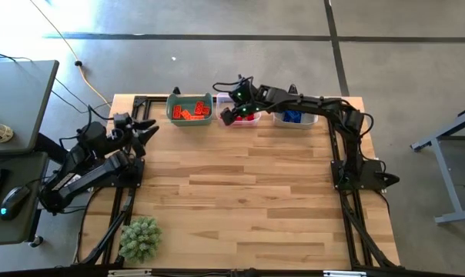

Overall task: Sort & place blocks by color
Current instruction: Return to Home Position

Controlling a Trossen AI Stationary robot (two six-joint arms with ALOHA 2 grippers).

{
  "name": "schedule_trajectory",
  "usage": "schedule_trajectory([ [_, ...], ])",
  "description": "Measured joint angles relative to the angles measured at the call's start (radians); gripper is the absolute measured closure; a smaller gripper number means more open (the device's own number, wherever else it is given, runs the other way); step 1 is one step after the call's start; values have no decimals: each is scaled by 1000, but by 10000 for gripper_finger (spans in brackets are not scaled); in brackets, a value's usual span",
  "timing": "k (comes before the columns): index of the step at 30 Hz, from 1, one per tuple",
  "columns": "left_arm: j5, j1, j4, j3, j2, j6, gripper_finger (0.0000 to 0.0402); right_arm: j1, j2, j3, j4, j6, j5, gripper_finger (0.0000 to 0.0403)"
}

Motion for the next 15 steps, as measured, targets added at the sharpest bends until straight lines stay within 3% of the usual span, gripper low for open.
schedule_trajectory([
  [4, -5, 0, 58, -24, -1, 9, 234, 11, 0, 0, -1, 7, -1, 117],
  [15, 64, 0, 408, -269, -1, -91, 234, 72, 0, 1, -20, 12, -30, 117],
])
